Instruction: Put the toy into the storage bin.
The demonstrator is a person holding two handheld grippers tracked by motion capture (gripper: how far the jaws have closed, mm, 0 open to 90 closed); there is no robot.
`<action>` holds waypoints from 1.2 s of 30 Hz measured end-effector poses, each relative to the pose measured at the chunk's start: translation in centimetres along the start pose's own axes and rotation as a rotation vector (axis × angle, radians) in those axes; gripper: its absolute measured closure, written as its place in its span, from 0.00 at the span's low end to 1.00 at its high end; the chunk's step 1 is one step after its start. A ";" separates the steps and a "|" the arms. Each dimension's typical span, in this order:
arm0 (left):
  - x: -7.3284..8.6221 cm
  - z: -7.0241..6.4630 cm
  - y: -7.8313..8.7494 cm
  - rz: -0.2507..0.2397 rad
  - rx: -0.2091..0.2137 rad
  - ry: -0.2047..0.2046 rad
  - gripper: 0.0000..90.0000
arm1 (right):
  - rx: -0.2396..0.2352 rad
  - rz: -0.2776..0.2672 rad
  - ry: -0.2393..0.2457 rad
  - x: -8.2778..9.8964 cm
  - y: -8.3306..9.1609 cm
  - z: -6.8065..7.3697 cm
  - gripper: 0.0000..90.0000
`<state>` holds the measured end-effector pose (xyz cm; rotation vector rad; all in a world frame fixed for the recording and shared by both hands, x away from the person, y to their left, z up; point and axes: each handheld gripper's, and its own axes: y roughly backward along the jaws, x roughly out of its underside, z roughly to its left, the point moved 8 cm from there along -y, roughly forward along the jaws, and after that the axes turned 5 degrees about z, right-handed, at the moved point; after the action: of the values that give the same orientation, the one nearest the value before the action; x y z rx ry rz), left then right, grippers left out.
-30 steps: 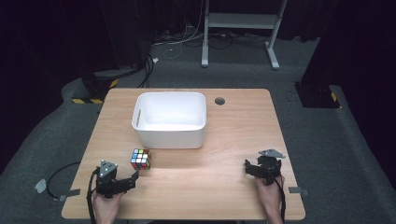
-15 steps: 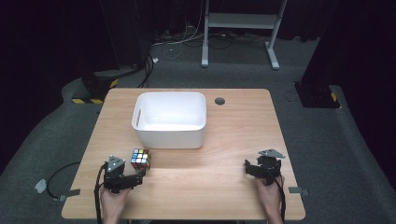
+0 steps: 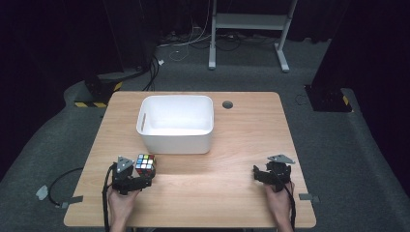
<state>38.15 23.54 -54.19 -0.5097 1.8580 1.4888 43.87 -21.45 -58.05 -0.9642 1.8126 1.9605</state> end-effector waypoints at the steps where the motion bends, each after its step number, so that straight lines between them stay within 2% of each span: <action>1: -0.1 0.0 -0.1 0.001 0.001 -0.001 0.08 | 0.000 0.000 0.000 0.0 0.0 0.0 0.17; 11: -0.9 -0.2 -1.5 0.002 -0.005 0.005 0.10 | -0.002 0.001 0.001 0.0 0.0 0.0 0.17; 21: -0.9 0.2 -2.5 0.009 -0.032 0.034 0.16 | -0.002 0.001 0.002 0.0 0.0 0.0 0.17; 31: -0.7 0.2 -3.2 0.008 -0.043 0.040 0.18 | -0.003 0.000 0.003 0.0 0.0 0.1 0.17; 36: -0.6 0.3 -3.6 0.021 -0.063 0.040 0.20 | -0.002 0.000 0.003 0.0 0.0 0.1 0.17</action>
<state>41.02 22.80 -56.25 -0.5552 1.8574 1.5651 43.84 -21.40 -58.05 -0.9683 1.8126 1.9629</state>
